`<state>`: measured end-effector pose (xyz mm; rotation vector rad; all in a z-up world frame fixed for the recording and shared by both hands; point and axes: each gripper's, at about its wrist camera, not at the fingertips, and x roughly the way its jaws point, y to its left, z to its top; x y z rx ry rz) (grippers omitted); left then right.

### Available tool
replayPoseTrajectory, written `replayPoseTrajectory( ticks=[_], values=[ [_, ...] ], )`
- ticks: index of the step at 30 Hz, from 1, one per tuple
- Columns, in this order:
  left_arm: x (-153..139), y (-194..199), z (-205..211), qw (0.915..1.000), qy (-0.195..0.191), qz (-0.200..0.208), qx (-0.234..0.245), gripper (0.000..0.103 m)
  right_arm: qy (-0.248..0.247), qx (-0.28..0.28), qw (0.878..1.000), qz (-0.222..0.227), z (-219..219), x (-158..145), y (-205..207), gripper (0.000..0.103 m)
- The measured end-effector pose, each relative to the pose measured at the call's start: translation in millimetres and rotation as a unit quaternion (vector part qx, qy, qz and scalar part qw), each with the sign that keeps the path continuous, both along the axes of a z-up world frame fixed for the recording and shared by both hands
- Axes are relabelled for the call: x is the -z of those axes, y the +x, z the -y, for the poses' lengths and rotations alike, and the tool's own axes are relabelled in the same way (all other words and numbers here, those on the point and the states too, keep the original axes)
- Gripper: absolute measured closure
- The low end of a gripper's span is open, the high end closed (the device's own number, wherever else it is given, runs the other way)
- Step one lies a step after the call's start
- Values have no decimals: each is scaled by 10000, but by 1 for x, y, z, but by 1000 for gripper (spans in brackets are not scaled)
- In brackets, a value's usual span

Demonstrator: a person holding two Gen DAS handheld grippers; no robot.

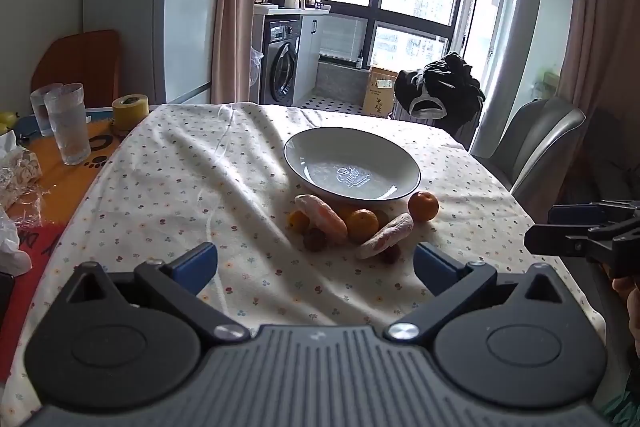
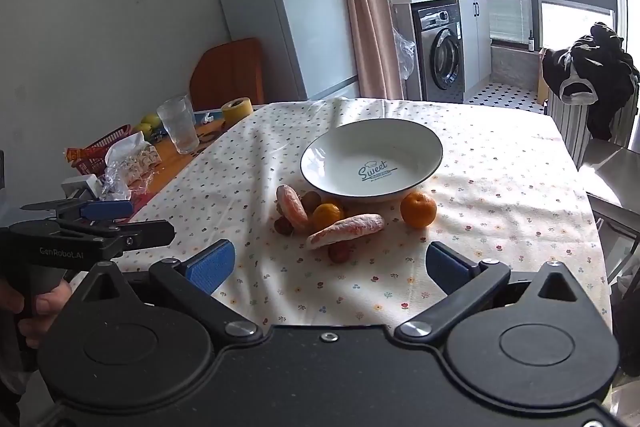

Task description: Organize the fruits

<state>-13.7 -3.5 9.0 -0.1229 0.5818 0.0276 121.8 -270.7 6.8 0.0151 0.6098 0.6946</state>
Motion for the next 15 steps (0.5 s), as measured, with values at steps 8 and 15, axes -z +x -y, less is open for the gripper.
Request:
replayPoseTrajectory(
  ticks=[8, 15],
  values=[
    [-4, 0, 1, 10000, 25, 43, 19, 0, -25, 2, 10000, -26, -1, 2, 1, 0],
    [-3, -1, 2, 10000, 40, 11, 58, 0, -44, -1, 10000, -27, 0, 2, 1, 0]
  ],
)
